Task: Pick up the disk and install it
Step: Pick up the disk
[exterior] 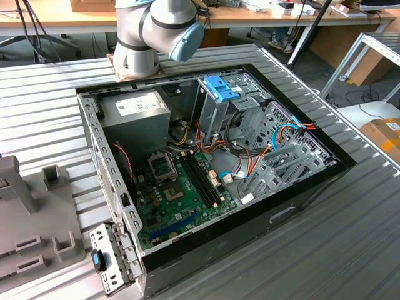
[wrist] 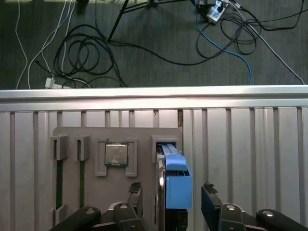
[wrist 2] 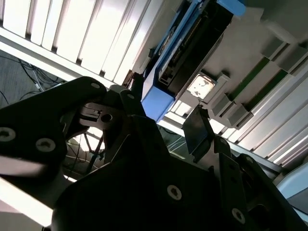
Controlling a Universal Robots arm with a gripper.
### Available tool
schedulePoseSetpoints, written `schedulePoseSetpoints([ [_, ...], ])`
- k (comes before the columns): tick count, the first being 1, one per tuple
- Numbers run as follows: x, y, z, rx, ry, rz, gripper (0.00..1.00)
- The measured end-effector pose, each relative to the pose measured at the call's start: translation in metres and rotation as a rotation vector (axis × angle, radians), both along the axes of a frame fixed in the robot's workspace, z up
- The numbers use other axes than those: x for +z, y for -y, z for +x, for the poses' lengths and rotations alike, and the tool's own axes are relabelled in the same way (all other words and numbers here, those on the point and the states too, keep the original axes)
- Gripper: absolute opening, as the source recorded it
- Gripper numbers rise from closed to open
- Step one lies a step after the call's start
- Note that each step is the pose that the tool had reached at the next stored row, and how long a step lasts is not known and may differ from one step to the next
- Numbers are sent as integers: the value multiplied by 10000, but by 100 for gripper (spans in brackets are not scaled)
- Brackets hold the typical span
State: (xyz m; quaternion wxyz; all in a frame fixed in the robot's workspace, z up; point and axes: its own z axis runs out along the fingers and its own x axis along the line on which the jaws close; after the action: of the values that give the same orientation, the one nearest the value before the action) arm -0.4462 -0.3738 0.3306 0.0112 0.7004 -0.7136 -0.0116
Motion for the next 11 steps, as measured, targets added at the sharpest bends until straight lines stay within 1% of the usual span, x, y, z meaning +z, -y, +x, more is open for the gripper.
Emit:
schedulePoseSetpoints([
  [1, -63, 1, -4, 2, 0, 16, 60],
  [3, -119, 1, -6, 2, -2, 15, 60],
  [6, -127, -1, -7, 2, -2, 15, 60],
  [9, -132, -13, -17, 2, -1, 15, 60],
  [10, -135, -13, -19, 3, 2, 30, 60],
  [11, -138, -13, -21, 1, 9, 68, 60],
])
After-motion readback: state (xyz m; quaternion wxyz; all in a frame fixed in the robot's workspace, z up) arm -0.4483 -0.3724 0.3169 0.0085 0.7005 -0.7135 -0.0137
